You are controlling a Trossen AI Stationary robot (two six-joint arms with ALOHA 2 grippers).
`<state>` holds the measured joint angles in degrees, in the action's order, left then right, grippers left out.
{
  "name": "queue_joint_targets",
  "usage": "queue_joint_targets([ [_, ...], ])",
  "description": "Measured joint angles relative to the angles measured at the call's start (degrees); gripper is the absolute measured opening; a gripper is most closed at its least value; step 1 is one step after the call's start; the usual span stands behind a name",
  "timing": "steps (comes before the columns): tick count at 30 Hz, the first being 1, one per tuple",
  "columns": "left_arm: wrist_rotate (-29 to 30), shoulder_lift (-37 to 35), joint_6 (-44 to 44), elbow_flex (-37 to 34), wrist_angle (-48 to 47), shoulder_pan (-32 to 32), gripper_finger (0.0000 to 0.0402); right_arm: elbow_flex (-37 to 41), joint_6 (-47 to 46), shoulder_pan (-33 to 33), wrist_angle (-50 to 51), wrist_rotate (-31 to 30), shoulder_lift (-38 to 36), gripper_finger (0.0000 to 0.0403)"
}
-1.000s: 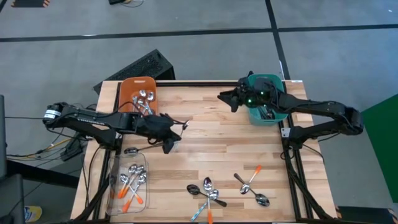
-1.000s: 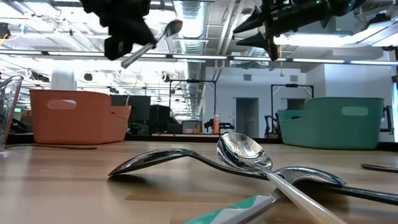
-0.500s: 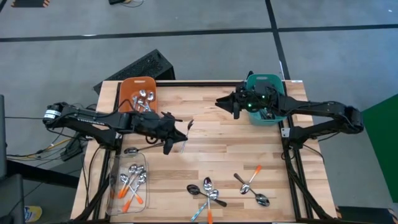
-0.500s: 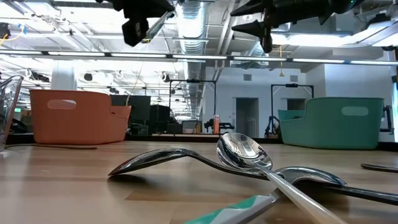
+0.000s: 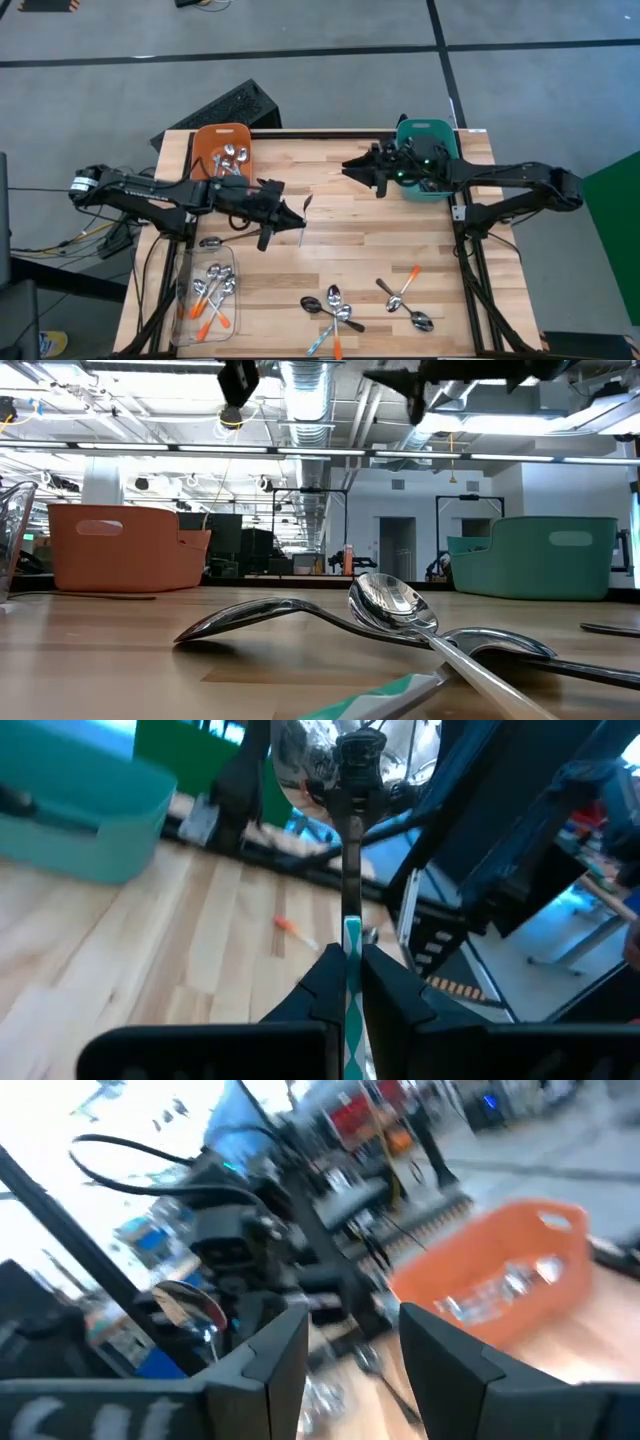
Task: Sort silverware by color (type)
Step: Put the white blue spoon into the orange bin
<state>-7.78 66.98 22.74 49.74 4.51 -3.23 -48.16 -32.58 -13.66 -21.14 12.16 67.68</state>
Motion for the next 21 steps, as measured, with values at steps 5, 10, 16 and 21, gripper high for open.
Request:
queue_joint_targets([
  [5, -3.40, 0.00, -0.23, 0.04, 7.35, 3.43, 0.0006, -1.19, -4.48, 1.37, -14.00, 0.02, 7.25, 0.0180],
  [10, -9.11, -0.06, 2.64, 0.04, 11.62, 5.93, 0.0006, -5.72, -5.48, 3.37, -14.54, 0.75, 11.89, 0.0189],
  [16, -13.62, -0.04, 2.27, 0.07, 12.28, 6.13, 0.0006, -11.82, -5.13, 6.05, -14.62, 1.39, 16.18, 0.0202],
  [21, -16.85, -0.04, -0.01, 0.07, 14.79, 6.13, 0.0006, -16.94, -5.07, 6.13, -13.66, 1.36, 19.01, 0.0206],
])
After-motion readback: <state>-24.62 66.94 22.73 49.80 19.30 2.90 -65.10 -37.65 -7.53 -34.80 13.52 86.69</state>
